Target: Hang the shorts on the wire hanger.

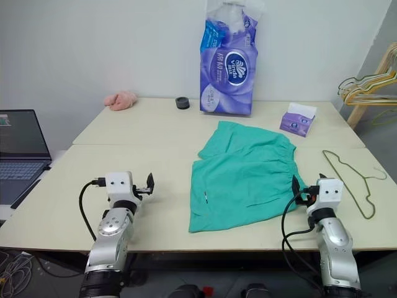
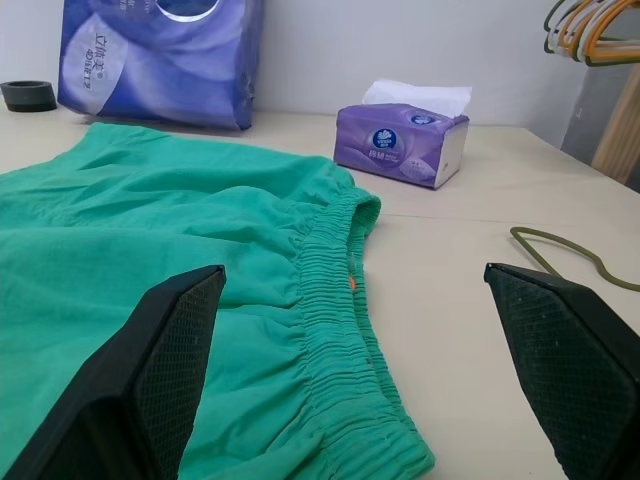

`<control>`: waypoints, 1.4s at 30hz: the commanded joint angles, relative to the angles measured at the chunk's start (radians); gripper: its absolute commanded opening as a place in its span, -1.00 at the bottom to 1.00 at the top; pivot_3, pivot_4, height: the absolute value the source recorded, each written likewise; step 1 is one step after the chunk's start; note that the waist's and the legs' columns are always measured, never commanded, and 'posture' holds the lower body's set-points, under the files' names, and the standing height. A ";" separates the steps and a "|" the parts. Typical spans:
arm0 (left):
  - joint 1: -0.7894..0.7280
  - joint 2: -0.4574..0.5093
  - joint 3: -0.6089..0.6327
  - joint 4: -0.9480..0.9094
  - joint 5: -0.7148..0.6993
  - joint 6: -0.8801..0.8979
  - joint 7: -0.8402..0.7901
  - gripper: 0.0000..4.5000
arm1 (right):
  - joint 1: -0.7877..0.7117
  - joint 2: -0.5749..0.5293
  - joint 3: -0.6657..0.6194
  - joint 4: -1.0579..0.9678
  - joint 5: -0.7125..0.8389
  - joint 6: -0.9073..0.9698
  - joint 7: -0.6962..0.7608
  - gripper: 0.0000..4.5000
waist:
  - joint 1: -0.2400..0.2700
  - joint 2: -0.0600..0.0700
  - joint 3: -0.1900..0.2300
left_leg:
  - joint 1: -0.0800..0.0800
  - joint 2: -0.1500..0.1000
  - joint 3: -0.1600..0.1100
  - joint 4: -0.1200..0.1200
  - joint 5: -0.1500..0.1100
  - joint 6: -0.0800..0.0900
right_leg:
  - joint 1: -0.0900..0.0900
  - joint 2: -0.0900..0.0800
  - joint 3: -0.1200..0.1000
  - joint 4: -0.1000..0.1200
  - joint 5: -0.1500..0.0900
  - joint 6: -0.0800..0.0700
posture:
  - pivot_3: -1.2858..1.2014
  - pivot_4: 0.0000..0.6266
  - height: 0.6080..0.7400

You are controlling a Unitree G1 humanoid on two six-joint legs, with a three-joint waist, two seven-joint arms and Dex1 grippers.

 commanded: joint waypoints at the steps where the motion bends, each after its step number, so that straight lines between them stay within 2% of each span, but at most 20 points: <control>1: -0.020 0.009 -0.014 -0.047 -0.004 -0.023 -0.029 1.00 | -0.005 -0.008 -0.016 -0.022 -0.004 -0.026 -0.001 0.97 | 0.000 0.000 0.000 | 0.000 0.000 0.000 0.000 0.000 0.000 | 0.000 0.000 0.000 0.000 0.000 0.000 | 0.11 -0.99 1.00; 25: -0.028 0.031 -0.093 -0.070 0.001 -0.021 -0.160 1.00 | 0.007 0.002 -0.041 -0.019 -0.021 -0.017 -0.054 0.97 | -0.001 0.000 0.000 | 0.000 0.000 0.000 0.000 0.000 0.000 | 0.000 0.000 0.000 0.000 -0.001 0.000 | 0.09 -0.99 1.00; 31: -0.022 0.027 -0.090 -0.073 -0.016 -0.015 -0.171 1.00 | 0.023 -0.013 -0.010 -0.037 -0.024 -0.025 -0.007 0.97 | -0.002 0.000 0.000 | 0.000 0.000 0.000 0.000 0.000 0.000 | 0.000 0.000 0.001 0.000 -0.001 0.000 | 0.07 -0.98 1.00; 36: 0.020 0.079 -0.140 -0.117 -0.130 0.003 -0.411 1.00 | 0.033 -0.032 0.018 -0.065 -0.015 -0.021 0.048 0.97 | -0.007 0.001 0.000 | 0.000 0.000 0.001 -0.001 0.000 0.000 | 0.000 0.000 0.001 0.000 -0.002 -0.001 | 0.06 -0.97 1.00; 42: 0.017 0.237 -0.220 -0.159 -0.203 0.087 -0.700 1.00 | 0.112 -0.179 0.045 -0.165 0.024 -0.026 0.264 0.97 | -0.014 0.002 0.001 | 0.002 0.000 0.002 -0.001 0.000 0.000 | 0.001 0.001 0.000 0.000 -0.005 -0.003 | 0.04 -0.95 1.00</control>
